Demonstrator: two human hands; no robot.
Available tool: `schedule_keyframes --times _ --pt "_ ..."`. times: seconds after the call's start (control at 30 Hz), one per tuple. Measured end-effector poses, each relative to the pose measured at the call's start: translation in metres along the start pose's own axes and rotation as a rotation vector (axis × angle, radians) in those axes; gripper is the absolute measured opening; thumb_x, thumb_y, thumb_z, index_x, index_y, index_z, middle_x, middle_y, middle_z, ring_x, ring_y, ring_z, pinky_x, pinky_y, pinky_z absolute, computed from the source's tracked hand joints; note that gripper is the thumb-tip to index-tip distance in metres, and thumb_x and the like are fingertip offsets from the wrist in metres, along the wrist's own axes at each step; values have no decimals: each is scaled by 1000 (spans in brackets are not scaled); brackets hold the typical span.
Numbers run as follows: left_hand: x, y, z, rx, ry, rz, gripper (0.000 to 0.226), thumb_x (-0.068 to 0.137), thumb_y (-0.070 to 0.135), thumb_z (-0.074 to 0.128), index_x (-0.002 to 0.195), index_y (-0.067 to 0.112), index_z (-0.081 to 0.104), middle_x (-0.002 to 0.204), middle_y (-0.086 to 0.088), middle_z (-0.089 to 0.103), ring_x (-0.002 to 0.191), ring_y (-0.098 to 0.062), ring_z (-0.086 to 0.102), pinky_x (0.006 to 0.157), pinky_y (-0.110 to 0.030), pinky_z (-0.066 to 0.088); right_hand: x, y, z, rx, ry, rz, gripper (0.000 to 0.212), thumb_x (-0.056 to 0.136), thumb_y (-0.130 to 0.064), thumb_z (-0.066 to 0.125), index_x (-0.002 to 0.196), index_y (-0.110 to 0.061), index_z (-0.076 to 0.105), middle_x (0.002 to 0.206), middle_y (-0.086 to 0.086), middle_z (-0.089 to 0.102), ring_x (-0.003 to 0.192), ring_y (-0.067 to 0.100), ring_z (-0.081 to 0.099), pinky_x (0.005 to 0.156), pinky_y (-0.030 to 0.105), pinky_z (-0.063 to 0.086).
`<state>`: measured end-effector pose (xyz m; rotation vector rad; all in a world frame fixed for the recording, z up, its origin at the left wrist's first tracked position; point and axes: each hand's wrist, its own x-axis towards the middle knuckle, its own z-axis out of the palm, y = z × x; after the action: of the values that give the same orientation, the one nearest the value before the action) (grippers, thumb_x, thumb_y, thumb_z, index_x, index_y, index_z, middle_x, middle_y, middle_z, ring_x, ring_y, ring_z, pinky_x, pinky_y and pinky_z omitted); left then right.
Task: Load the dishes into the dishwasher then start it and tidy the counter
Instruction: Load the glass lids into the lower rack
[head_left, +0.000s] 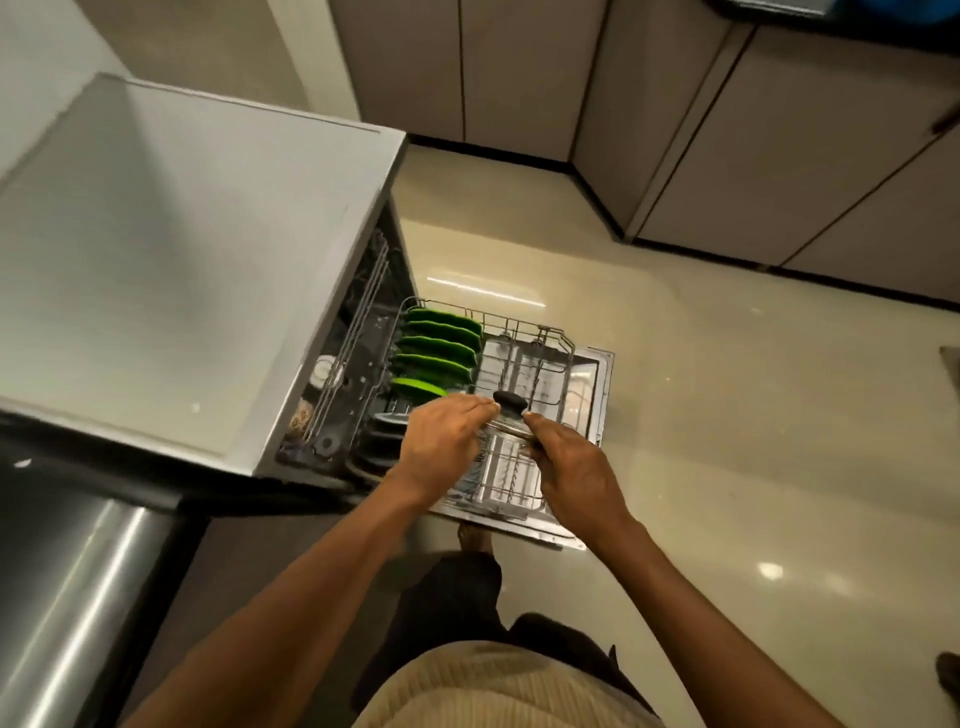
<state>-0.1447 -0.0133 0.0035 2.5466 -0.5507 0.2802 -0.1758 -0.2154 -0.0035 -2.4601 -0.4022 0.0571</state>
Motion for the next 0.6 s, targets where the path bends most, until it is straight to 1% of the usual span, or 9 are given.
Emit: schedule_keyframes --times 0.07,0.13,0.2,0.27,0.37,0.47,0.53,0.6 --pt "19 -11 9 1 -30 -9 34 70 -8 68 97 8 78 95 -5 77 86 -22 74 73 -37 62 18 9 2 -14 9 41 44 95 -8 67 137 -7 59 127 11 68 108 28 69 89 38 59" --pt "40 -21 20 0 -62 -17 33 70 -8 72 97 10 78 93 -4 77 83 -22 74 69 -36 62 37 20 5 -15 14 78 43 93 -6 69 135 -8 60 121 11 71 102 29 70 82 42 60" --pt "59 -29 29 6 -116 -22 33 70 -9 75 97 12 78 89 -3 78 76 -22 74 63 -34 61 53 32 6 -27 1 108 42 92 -4 68 133 -11 60 112 10 72 93 30 70 76 41 60" --pt "80 -37 41 30 -184 -32 32 74 -6 75 99 13 78 85 -2 77 69 -22 72 60 -31 57 70 46 8 -38 -27 155 41 93 -5 66 132 -15 60 106 8 72 87 29 68 72 40 58" --pt "109 -50 63 71 -303 -105 27 82 3 71 103 19 77 83 0 75 70 -22 69 63 -33 54 96 69 12 -39 -46 221 37 95 -7 63 130 -17 61 103 7 72 86 28 67 72 39 57" --pt "137 -65 89 71 -415 -175 22 85 5 63 95 20 75 78 -2 72 73 -26 66 69 -38 55 122 96 21 -30 -81 276 26 97 -7 60 121 -16 65 98 6 72 82 26 67 71 37 55" --pt "150 -73 103 33 -476 -212 18 86 6 63 91 20 74 74 0 68 72 -22 63 71 -37 55 136 113 26 -45 -111 305 18 99 -11 58 114 -16 66 94 4 71 79 25 65 70 35 54" --pt "163 -84 119 -21 -546 -229 12 87 10 68 88 20 73 70 5 65 68 -15 62 70 -33 54 150 133 32 -48 -123 330 14 101 -13 56 110 -17 66 91 3 70 77 25 64 67 33 50"
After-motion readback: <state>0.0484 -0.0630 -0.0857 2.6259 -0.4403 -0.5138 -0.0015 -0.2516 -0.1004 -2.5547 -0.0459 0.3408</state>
